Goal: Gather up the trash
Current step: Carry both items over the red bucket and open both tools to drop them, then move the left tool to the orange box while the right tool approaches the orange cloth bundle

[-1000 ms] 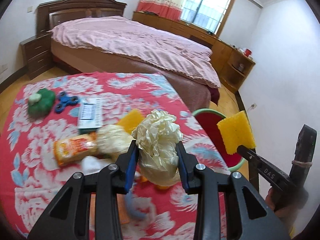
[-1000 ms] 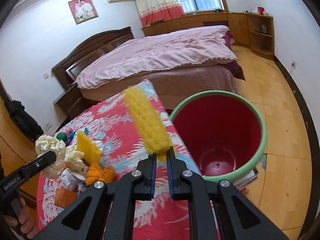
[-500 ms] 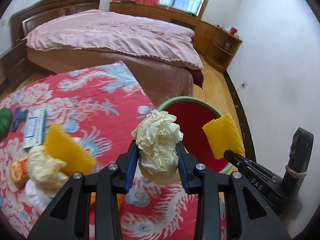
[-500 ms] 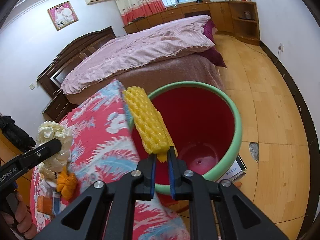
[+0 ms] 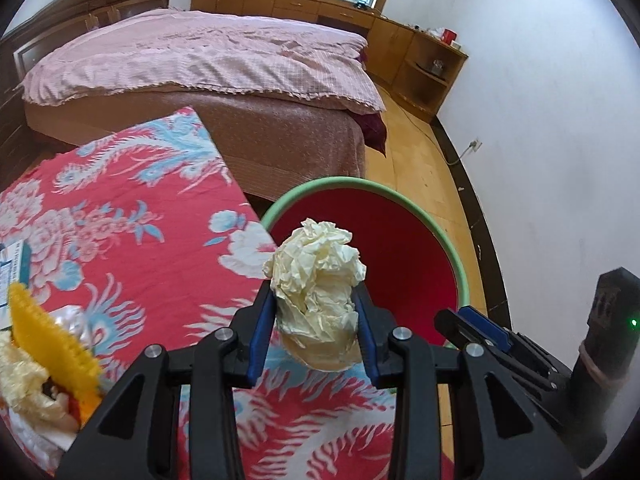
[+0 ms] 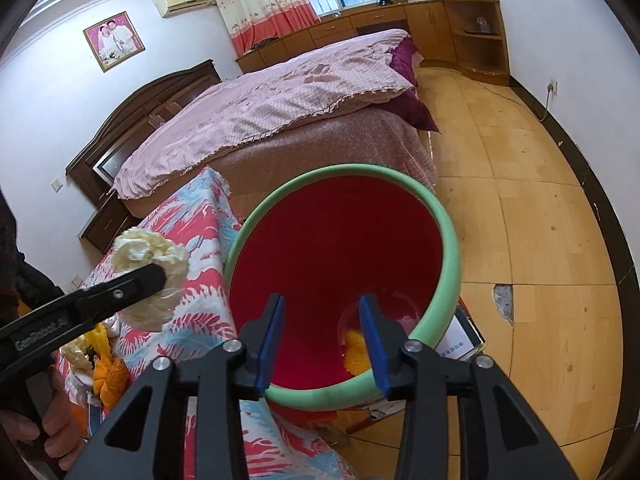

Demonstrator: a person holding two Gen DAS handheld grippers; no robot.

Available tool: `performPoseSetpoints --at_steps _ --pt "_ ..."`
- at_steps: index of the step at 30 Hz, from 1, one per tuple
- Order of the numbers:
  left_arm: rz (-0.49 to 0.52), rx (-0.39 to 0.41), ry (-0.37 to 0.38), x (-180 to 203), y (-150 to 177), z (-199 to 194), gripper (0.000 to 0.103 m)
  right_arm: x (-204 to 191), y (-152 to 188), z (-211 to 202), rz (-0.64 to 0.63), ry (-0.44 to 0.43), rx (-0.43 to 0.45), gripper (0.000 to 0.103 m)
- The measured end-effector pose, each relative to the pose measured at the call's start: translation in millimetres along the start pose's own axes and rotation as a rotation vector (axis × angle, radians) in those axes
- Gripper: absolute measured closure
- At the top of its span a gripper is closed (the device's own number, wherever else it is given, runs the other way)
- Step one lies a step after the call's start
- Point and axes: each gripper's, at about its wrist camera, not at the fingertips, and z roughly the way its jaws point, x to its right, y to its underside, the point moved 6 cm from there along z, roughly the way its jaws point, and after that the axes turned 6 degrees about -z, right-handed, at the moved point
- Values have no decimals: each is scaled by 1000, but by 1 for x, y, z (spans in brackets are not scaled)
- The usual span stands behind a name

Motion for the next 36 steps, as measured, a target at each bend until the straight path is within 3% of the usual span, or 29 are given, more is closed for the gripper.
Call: performPoseSetpoints --at_steps 2,9,16,24,36 --pt "25 -1 -1 6 -1 6 65 4 0 -2 12 2 7 59" --pt "77 26 -34 11 -1 13 48 17 5 -5 55 3 4 52" --pt "76 27 -11 15 -1 7 48 17 8 -7 67 3 1 41" --pt "56 27 -7 15 3 -4 48 17 12 -14 67 9 4 40" --pt "-13 67 -33 -10 19 -57 48 -10 17 -38 21 -19 21 35"
